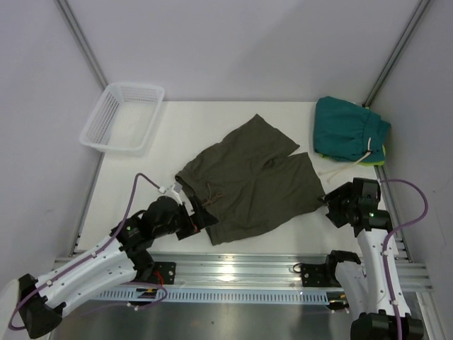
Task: Fold and stack the shorts
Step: Flatten the shorts out
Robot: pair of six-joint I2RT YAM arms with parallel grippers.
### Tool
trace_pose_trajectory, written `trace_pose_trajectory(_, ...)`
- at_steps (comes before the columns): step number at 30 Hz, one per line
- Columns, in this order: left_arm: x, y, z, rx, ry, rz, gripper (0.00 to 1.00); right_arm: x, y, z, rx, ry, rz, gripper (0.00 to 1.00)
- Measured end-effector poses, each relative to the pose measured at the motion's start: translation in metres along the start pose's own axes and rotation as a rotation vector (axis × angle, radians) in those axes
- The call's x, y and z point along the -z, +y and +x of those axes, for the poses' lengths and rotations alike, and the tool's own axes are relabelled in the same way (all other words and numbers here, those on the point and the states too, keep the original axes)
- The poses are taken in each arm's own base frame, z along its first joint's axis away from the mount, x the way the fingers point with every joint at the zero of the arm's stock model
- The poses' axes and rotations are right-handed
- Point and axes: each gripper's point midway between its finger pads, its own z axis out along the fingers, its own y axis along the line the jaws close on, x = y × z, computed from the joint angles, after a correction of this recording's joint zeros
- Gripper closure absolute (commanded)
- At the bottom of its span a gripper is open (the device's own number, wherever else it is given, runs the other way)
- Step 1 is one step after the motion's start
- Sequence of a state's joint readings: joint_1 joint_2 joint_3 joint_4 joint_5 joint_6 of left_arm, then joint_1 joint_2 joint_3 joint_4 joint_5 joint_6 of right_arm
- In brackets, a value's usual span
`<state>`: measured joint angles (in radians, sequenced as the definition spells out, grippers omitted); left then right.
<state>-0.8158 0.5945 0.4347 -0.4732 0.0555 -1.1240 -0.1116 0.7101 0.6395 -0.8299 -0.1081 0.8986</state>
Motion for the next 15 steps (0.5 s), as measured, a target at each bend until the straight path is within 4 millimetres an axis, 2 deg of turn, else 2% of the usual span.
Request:
trace_pose_trajectory(5,-0.013,0.024,0.014,0.078,0.050,-0.089,0.01,-0.022,-0.019,0.000,-0.061,-0.018,0.058,0.37)
trace_pose_trajectory(12,-0.005,0.009,0.004,0.138,-0.007,-0.008,0.01,-0.044,-0.030,-0.019,-0.129,-0.080,0.066,0.38)
trace_pose_trajectory(15,-0.002,0.009,0.001,0.187,-0.035,0.012,0.01,-0.051,-0.031,-0.026,-0.148,-0.101,0.060,0.39)
